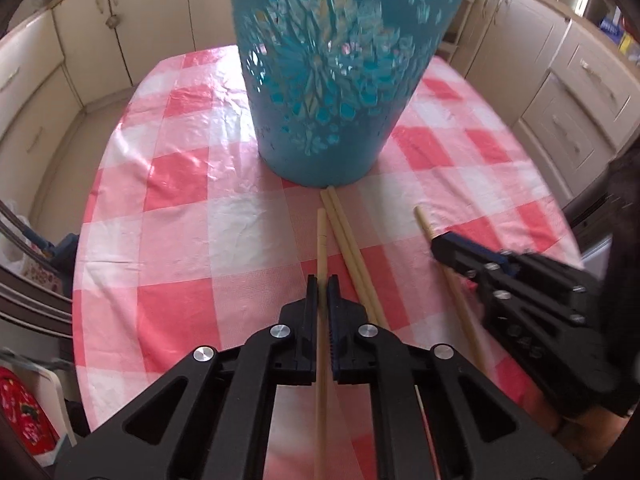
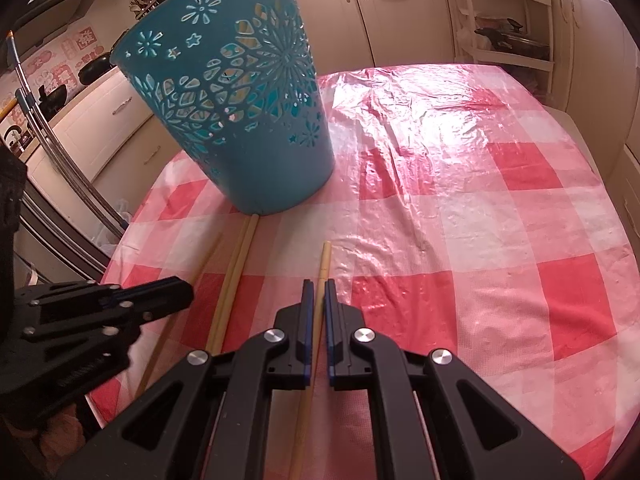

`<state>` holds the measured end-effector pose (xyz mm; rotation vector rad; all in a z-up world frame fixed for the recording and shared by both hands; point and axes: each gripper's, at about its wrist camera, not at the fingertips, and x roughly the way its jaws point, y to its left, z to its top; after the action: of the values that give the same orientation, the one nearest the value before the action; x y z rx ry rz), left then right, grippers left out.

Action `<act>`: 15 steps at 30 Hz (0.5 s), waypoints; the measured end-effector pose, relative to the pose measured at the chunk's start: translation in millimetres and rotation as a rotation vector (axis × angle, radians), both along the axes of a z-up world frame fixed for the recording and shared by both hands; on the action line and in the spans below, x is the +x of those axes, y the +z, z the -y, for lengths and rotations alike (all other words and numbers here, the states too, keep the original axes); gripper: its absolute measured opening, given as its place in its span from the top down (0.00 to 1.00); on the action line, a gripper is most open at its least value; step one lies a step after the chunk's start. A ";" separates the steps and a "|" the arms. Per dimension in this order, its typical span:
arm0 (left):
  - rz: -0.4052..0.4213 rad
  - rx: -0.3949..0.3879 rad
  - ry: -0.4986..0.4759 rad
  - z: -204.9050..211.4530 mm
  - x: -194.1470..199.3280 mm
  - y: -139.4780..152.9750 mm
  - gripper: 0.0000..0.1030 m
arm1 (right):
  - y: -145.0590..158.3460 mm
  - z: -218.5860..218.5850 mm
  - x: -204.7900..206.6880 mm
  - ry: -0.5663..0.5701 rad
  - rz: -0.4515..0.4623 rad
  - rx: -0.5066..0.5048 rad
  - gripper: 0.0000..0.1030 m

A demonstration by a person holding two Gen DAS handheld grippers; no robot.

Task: Organize utensils
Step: 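Lift the stick with the left tool and drop it into the basket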

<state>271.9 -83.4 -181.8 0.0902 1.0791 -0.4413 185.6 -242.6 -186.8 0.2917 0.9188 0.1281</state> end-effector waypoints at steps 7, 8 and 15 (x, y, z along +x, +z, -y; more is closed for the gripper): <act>0.051 -0.230 -0.012 -32.2 -25.3 91.7 0.96 | -0.4 2.1 0.4 -0.005 -0.003 0.019 0.94; 0.092 -0.252 -0.012 -34.6 -25.2 111.2 0.96 | -0.3 2.0 0.5 -0.007 -0.003 0.019 0.94; 0.415 -0.374 0.059 -26.5 12.7 216.3 0.96 | -0.7 2.5 0.6 -0.013 -0.003 0.027 0.94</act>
<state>284.6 -56.9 34.4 -0.1751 0.5782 -0.5367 186.2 -245.0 -187.5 0.3231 0.9187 0.1284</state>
